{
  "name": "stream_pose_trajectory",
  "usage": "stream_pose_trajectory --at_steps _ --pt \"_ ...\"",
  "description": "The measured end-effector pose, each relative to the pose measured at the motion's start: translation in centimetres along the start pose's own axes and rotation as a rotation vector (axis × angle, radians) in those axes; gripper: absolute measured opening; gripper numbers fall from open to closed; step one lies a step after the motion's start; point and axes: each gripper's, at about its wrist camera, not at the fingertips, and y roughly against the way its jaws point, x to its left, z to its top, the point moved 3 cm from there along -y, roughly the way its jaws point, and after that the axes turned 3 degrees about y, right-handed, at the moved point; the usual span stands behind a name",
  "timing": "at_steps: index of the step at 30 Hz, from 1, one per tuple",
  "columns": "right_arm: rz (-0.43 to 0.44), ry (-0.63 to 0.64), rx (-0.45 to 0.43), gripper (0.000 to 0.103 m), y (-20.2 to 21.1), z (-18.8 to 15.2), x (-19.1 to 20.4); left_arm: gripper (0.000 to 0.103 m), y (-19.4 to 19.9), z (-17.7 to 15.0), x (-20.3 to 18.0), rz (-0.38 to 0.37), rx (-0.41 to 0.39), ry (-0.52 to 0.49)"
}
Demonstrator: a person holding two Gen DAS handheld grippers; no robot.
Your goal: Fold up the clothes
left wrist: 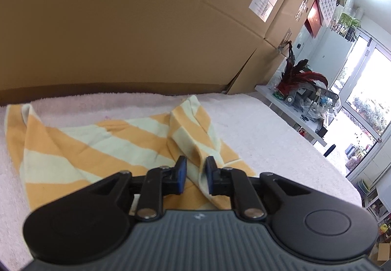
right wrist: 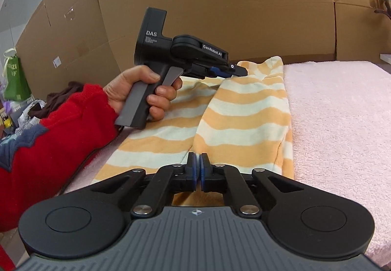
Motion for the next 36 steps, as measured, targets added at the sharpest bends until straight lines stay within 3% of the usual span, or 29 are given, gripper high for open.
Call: stream_pose_trajectory --at_steps 1,4,8,11,14,17,19,20,22,23,25,27,31,34,36 --pt "0.024 0.0 -0.018 0.004 0.6 0.2 0.2 0.0 0.3 0.1 -0.1 -0.004 -0.014 -0.005" --pt "0.081 0.045 -0.036 0.004 1.9 0.8 1.0 0.0 0.8 0.4 0.0 -0.025 -0.036 -0.004" --pt "0.091 0.126 0.055 0.005 1.4 0.1 1.3 0.0 0.0 0.1 0.4 0.022 0.003 -0.006" --pt "0.088 0.086 0.066 0.013 1.4 -0.9 1.2 0.0 -0.5 -0.1 0.7 0.049 0.029 -0.003" --pt "0.102 0.041 0.019 0.023 2.7 -0.8 1.3 0.0 -0.5 -0.1 0.7 0.054 0.03 -0.009" --pt "-0.002 -0.03 -0.053 0.036 3.6 -0.6 -0.1 0.0 -0.6 -0.1 0.7 0.076 0.036 -0.022" --pt "-0.067 -0.125 -0.073 0.036 3.6 -0.6 -1.6 0.003 -0.7 -0.1 0.6 0.096 0.039 -0.031" --pt "-0.092 -0.173 -0.076 0.036 3.5 -0.5 -2.3 0.011 -0.8 -0.1 0.8 0.105 0.039 -0.026" --pt "-0.118 -0.207 -0.075 0.034 2.8 -0.6 -2.6 0.015 -0.8 0.0 1.3 0.12 0.033 0.004" --pt "-0.127 -0.207 -0.075 0.031 2.4 -0.7 -2.6 0.016 -0.7 0.1 1.6 0.128 0.029 0.017" --pt "-0.138 -0.171 -0.065 0.015 1.9 -0.9 -2.0 0.017 -0.6 0.2 1.9 0.142 0.015 0.04" --pt "-0.15 -0.148 -0.066 0.011 1.9 -1.0 -1.6 0.02 -0.4 0.4 2.1 0.159 -0.001 0.057" --pt "-0.14 -0.158 -0.049 0.015 1.9 -0.7 -2.0 0.031 0.4 1.0 2.7 0.204 -0.051 0.088" --pt "-0.162 -0.167 -0.073 0.029 2.5 -0.1 -2.6 0.032 1.8 1.8 3.3 0.24 -0.111 0.116" --pt "-0.162 -0.209 -0.115 0.03 3.0 0.8 -3.6 0.033 2.6 2.2 3.6 0.241 -0.141 0.133"
